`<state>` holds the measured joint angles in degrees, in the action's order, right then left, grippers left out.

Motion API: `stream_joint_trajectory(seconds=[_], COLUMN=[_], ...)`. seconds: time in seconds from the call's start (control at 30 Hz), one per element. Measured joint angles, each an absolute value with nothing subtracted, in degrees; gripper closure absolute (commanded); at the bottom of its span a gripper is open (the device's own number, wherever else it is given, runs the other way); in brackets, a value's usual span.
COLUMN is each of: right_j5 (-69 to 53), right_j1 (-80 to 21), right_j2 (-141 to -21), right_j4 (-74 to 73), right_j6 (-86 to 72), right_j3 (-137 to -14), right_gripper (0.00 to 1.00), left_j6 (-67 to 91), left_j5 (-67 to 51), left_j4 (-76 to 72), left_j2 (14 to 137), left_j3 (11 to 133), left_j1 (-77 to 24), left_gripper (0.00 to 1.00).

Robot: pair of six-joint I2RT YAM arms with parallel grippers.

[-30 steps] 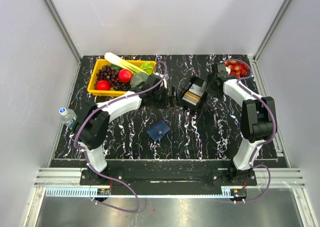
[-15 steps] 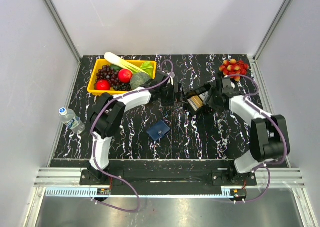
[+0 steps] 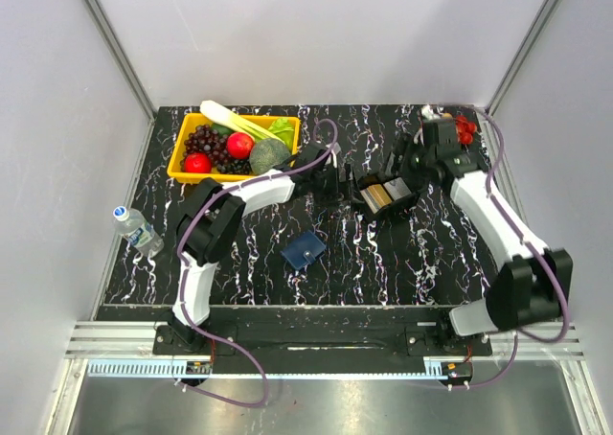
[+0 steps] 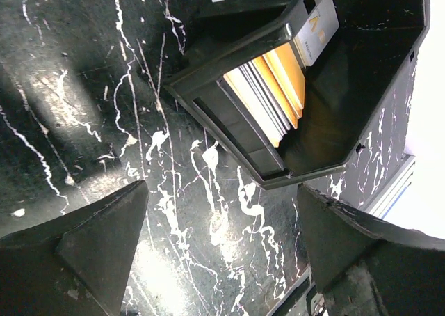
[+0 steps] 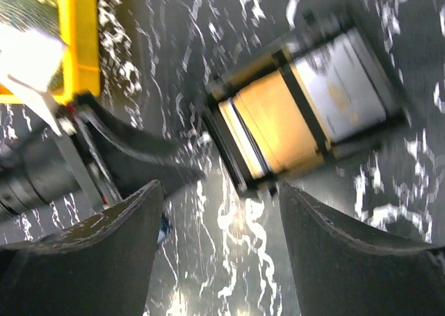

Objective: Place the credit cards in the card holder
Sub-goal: Move the storage box to the center of the board.

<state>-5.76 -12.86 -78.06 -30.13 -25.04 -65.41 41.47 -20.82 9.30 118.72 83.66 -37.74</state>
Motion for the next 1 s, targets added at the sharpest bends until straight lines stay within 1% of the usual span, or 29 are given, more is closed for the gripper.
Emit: stream_joint_trajectory(seconds=[0.13, 0.2, 0.27, 0.33, 0.43, 0.5, 0.67, 0.83, 0.93, 1.0], right_j5=[-8.8, -10.4, -11.7, -12.2, -13.1, -13.1, -12.6, -12.3, -13.1, -13.2], right_j1=[-12.6, -12.5, -12.4, -12.3, -12.3, -12.3, -12.3, -12.3, -12.2, -12.2], right_j2=[-89.1, -94.9, -100.1, -104.2, -108.9, -110.9, -112.6, -113.7, -115.0, -116.0], right_j4=[-31.1, -31.7, -33.2, -34.0, -36.3, -37.2, -38.3, -39.1, -39.3, -39.5], right_j6=[-17.7, -14.6, -12.2, -10.5, -8.7, -7.9, -6.0, -4.4, -4.2, -4.1], right_j3=[-77.3, -81.3, -84.0, -85.1, -85.9, -86.4, -86.8, -88.7, -88.9, -88.9], right_gripper=[0.28, 0.29, 0.29, 0.3, 0.31, 0.3, 0.25, 0.25, 0.24, 0.23], left_j6=[41.8, 41.9, 42.1, 42.1, 42.2, 42.2, 42.3, 42.6, 43.0, 43.4], left_j5=[-20.9, -20.9, -20.9, -20.9, -20.8, -20.8, -20.9, -21.5, -22.0, -22.2], left_j4=[9.2, 9.1, 9.1, 8.8, 8.9, 9.1, 9.1, 8.9, 8.9, 8.9], left_j2=[119.1, 119.4, 119.5, 119.8, 120.5, 121.3, 123.5, 125.2, 126.2, 126.7], left_j3=[83.7, 83.7, 83.7, 83.7, 83.7, 84.2, 86.6, 88.3, 89.3, 90.0], left_j1=[-38.2, -38.3, -38.3, -38.3, -38.3, -38.3, -38.3, -38.3, -38.3, -38.3], left_gripper=[0.12, 0.19, 0.22, 0.28, 0.33, 0.37, 0.4, 0.43, 0.47, 0.48])
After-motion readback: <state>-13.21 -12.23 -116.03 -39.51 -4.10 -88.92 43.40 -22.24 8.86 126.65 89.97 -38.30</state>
